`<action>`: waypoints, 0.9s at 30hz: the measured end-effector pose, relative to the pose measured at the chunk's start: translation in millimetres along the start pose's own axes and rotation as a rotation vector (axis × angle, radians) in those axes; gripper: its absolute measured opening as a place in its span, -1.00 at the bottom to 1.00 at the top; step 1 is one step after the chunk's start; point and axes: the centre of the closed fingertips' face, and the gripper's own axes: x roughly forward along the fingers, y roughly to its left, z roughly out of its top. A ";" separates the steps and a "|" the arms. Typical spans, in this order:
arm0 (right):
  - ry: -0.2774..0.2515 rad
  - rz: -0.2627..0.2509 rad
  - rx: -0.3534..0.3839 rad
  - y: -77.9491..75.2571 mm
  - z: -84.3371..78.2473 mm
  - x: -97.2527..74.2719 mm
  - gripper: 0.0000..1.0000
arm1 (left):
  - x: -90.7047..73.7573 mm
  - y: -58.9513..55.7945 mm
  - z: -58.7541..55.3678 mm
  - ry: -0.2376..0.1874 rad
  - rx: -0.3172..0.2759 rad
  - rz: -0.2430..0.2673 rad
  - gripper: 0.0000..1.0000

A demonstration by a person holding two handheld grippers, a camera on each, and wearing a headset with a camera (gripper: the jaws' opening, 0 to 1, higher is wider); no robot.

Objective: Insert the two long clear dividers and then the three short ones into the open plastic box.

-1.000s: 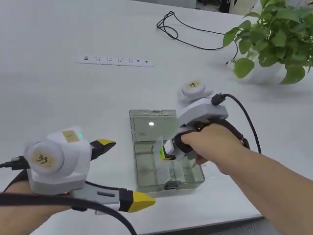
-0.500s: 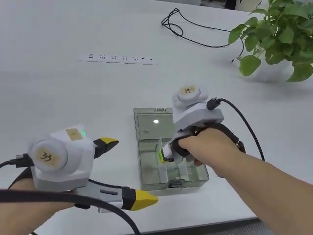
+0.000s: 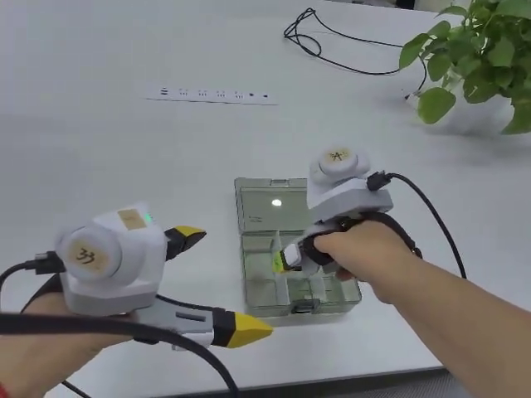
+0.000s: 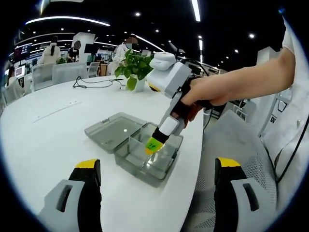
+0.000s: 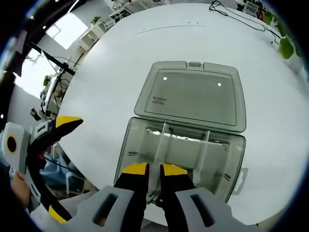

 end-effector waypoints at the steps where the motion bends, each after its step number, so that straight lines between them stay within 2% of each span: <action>1: -0.012 0.013 0.006 0.3 0.8 -1.0 -0.75 | -0.3 -0.2 0.1 0.001 -0.001 0.003 1.00; 7: -0.071 0.066 0.008 2.4 8.3 -13.9 -0.66 | -2.3 0.0 -3.2 0.011 -0.002 0.017 1.00; 8: -0.102 0.085 -0.009 3.7 13.6 -18.3 -0.64 | -2.9 0.3 -4.3 0.013 -0.004 0.021 1.00; 9: -0.099 0.082 -0.006 2.3 13.0 -22.3 -0.62 | -3.3 0.6 -4.6 0.012 -0.006 0.023 1.00; 13: -0.166 0.119 -0.056 2.2 25.0 -38.3 -0.53 | -5.5 1.5 -5.6 0.015 -0.008 0.034 1.00; 14: -0.196 0.128 -0.105 1.8 29.9 -43.5 -0.49 | -6.3 2.3 -6.0 0.016 -0.008 0.039 1.00; 16: -0.185 0.131 -0.171 -1.0 28.0 -50.8 -0.45 | -7.6 3.5 -6.1 0.016 -0.012 0.048 1.00; 22: -0.226 0.162 -0.238 -8.1 32.5 -74.0 -0.34 | -11.9 3.0 -3.6 0.010 -0.020 0.073 1.00; 27: -0.223 0.172 -0.332 -15.8 23.8 -91.6 -0.23 | -15.8 0.9 -1.7 0.001 -0.029 0.095 1.00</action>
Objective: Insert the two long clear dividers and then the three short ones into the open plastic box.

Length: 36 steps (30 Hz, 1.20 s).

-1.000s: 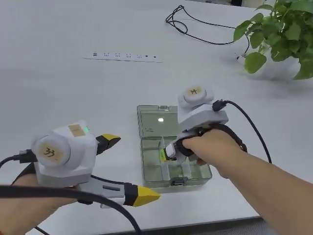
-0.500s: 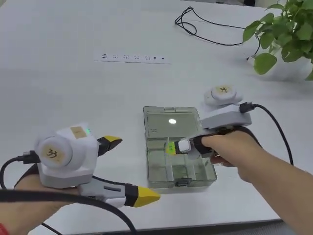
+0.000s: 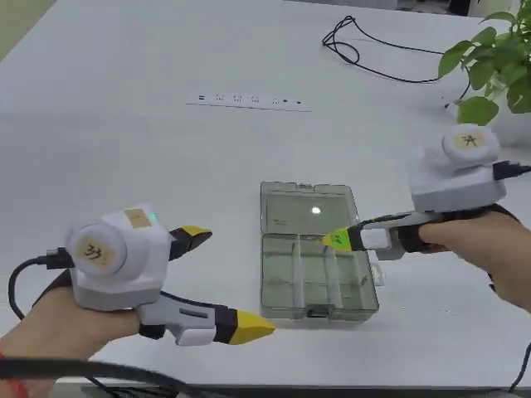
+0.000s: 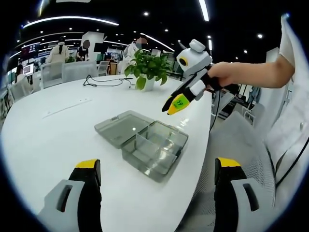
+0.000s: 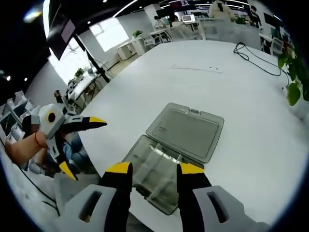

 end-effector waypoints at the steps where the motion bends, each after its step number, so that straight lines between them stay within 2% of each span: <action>1: -0.001 0.001 -0.007 -1.0 -1.0 -2.8 -0.20 | -0.9 -0.6 0.4 -0.001 -0.002 0.003 1.00; 6: 0.007 0.019 -0.095 -8.6 -7.4 -18.3 -0.12 | -3.3 -3.8 -0.7 -0.003 -0.009 0.018 1.00; 7: 0.020 0.018 -0.122 -11.1 -10.1 -20.8 -0.10 | -3.6 -4.3 -0.8 -0.005 -0.009 0.020 1.00; 9: 0.042 0.022 -0.222 -16.2 -14.8 -25.9 -0.02 | -4.0 -5.2 -0.7 -0.008 -0.014 0.023 1.00; 10: 0.050 0.023 -0.236 -17.2 -16.1 -26.6 0.03 | -4.1 -5.3 -1.2 -0.008 -0.014 0.027 1.00; 13: 0.081 0.046 -0.349 -26.1 -23.7 -32.6 0.13 | -4.5 -5.9 -1.6 -0.011 -0.018 0.034 1.00; 15: 0.114 0.068 -0.379 -27.6 -30.2 -35.6 0.15 | -5.1 -6.1 -1.6 -0.014 -0.019 0.040 1.00; 17: 0.120 0.082 -0.435 -29.4 -31.5 -36.5 0.17 | -5.5 -5.9 -1.3 -0.017 -0.021 0.045 1.00; 18: 0.155 0.093 -0.445 -31.0 -37.9 -37.7 0.18 | -5.6 -5.7 -1.4 -0.018 -0.022 0.048 1.00; 25: 0.228 0.136 -0.579 -41.4 -53.4 -36.8 0.19 | -7.3 -5.8 -0.2 -0.025 -0.021 0.060 1.00; 27: 0.260 0.147 -0.604 -44.6 -59.8 -35.7 0.17 | -7.1 -6.0 -0.4 -0.025 -0.022 0.061 1.00; 29: 0.308 0.157 -0.676 -50.1 -67.9 -33.8 0.14 | -6.9 -5.7 -0.7 -0.024 -0.024 0.062 1.00; 32: 0.336 0.164 -0.684 -55.0 -75.4 -29.1 0.12 | -6.8 -4.6 0.1 -0.027 -0.025 0.065 1.00; 36: 0.393 0.162 -0.745 -65.1 -88.6 -21.0 0.08 | -6.4 -2.8 1.1 -0.032 -0.029 0.068 1.00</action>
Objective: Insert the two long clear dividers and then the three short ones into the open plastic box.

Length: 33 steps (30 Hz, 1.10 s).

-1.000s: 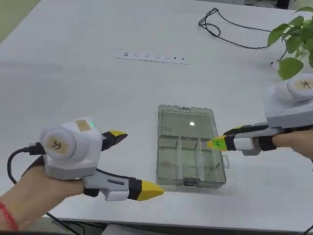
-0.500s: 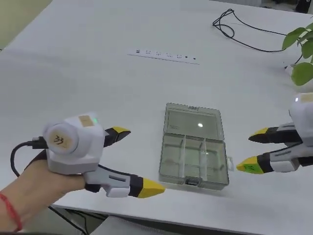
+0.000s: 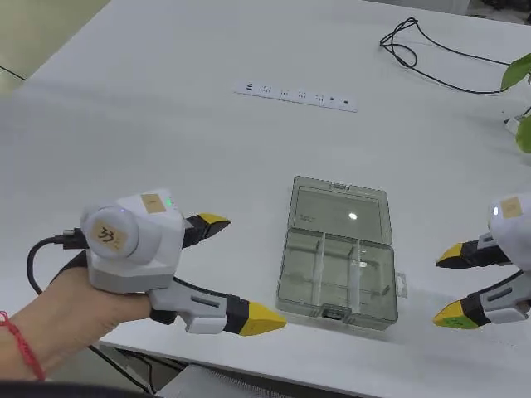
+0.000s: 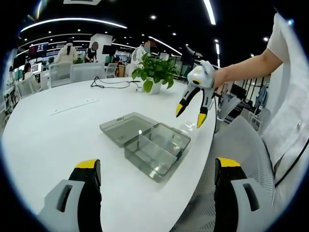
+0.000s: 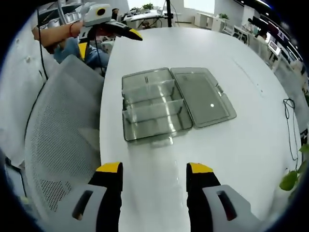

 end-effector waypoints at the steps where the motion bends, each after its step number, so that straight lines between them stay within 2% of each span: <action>1: 0.006 0.002 -0.007 0.1 -1.5 1.6 0.06 | 0.2 0.2 0.2 -0.001 -0.001 -0.001 1.00; 4: 0.063 -0.006 -0.061 -3.5 -14.5 12.4 0.02 | 0.4 1.1 -0.4 0.003 -0.002 -0.002 1.00; 7: 0.079 -0.005 -0.069 -10.0 -25.9 27.0 -0.01 | 0.1 2.9 -1.2 0.003 -0.004 0.000 1.00; 15: 0.149 -0.017 -0.125 -19.3 -44.5 40.2 -0.09 | 0.2 4.7 -3.4 0.005 -0.012 0.002 1.00; 26: 0.179 -0.026 -0.152 -23.6 -49.9 44.3 -0.19 | 0.1 4.1 -2.5 0.000 -0.017 0.006 1.00; 28: 0.186 -0.031 -0.190 -24.5 -50.9 44.3 -0.21 | -0.1 4.5 -2.9 -0.001 -0.019 0.007 1.00; 33: 0.187 -0.032 -0.171 -20.9 -49.8 43.9 -0.27 | -0.1 4.5 -2.3 -0.006 -0.022 0.009 1.00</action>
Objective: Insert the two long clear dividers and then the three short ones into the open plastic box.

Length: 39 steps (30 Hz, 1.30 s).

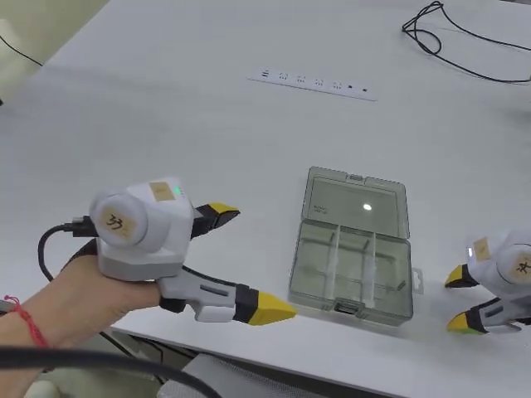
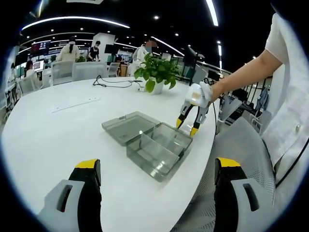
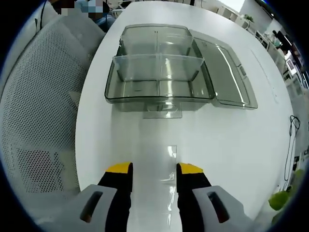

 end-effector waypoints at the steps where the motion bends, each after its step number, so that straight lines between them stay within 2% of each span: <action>1: -0.001 0.000 0.000 -0.2 -0.2 0.1 -0.27 | 0.3 -0.3 -0.3 0.001 0.001 -0.001 1.00; 3: -0.002 -0.002 0.002 -0.9 -0.3 0.0 -0.33 | 0.5 -1.0 -0.7 0.003 0.002 -0.003 1.00; 15: -0.005 -0.022 0.013 0.7 3.2 -2.5 -0.35 | -2.2 -2.6 2.8 -0.002 0.006 0.000 1.00; 22: -0.045 -0.078 0.025 0.5 20.1 -27.6 -0.35 | -1.2 -2.6 9.9 -0.022 -0.019 0.000 0.98; 25: -0.066 -0.107 0.025 -0.2 29.9 -43.0 -0.35 | 0.9 -5.9 18.3 -0.042 -0.049 -0.014 0.95; 30: -0.096 -0.161 -0.010 0.8 49.2 -70.8 -0.35 | 5.7 -12.8 29.1 -0.049 -0.094 -0.041 0.86; 35: -0.136 -0.202 -0.029 4.9 72.2 -94.2 -0.35 | 15.1 -25.0 48.5 -0.083 -0.215 -0.095 0.66; 37: -0.150 -0.216 -0.040 7.7 82.0 -101.6 -0.35 | 20.0 -28.6 55.2 -0.091 -0.223 -0.109 0.56; 39: -0.163 -0.228 -0.053 10.3 91.3 -107.6 -0.35 | 25.5 -37.9 60.7 -0.092 -0.294 -0.145 0.51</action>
